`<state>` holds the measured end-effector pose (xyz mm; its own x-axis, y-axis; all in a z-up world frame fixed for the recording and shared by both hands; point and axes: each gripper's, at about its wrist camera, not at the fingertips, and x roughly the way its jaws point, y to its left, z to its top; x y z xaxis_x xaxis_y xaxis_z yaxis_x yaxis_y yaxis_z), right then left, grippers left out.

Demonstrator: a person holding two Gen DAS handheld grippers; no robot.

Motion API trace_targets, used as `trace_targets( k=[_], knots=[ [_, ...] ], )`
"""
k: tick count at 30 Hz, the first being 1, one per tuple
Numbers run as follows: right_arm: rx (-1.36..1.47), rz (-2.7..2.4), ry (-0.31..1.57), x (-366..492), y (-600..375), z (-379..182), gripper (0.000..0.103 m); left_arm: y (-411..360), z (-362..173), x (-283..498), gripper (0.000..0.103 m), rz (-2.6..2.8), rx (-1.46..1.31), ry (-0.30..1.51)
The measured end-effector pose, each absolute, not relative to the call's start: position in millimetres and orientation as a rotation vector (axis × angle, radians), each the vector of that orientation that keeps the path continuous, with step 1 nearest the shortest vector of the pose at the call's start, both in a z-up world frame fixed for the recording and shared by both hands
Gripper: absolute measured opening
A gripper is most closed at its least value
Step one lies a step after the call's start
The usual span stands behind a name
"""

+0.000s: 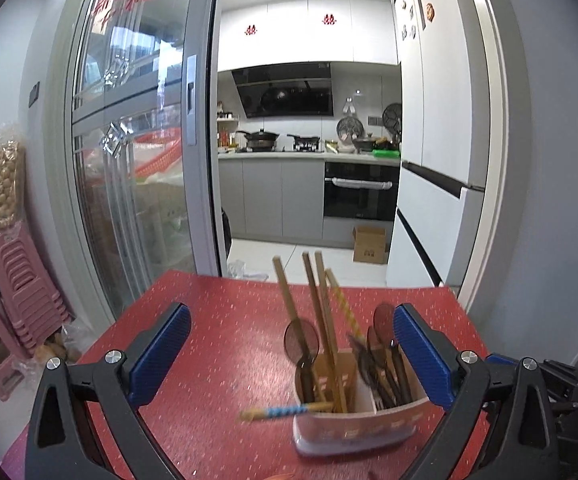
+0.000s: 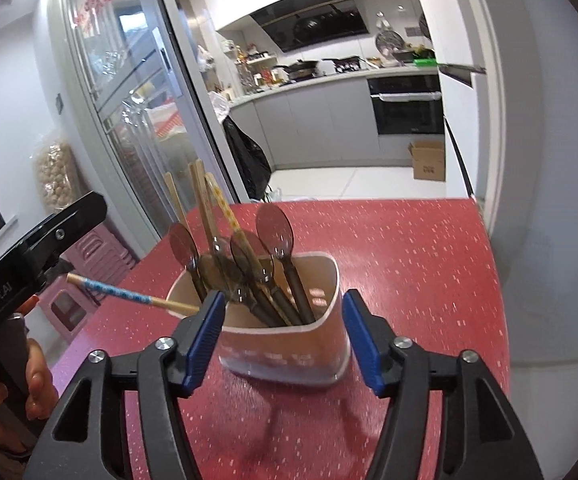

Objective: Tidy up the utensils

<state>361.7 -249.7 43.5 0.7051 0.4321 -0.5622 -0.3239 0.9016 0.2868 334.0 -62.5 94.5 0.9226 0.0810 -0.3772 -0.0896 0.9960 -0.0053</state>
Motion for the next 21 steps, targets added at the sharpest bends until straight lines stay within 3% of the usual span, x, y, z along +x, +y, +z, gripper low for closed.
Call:
trace_targets(
  k=[3,13,21],
  knots=[
    [0.177,0.411,0.682,350,-251,43,0.079,-58,93,324,0.103,0.088,-0.023,0.402],
    [0.169,0.375,0.767,312,-249,29,0.087,-47,82,286,0.103,0.083,-0.003,0.465],
    [0.147,0.358,0.840,283,-241,7,0.088,-38,56,254,0.103,0.062,0.004,0.541]
  ],
)
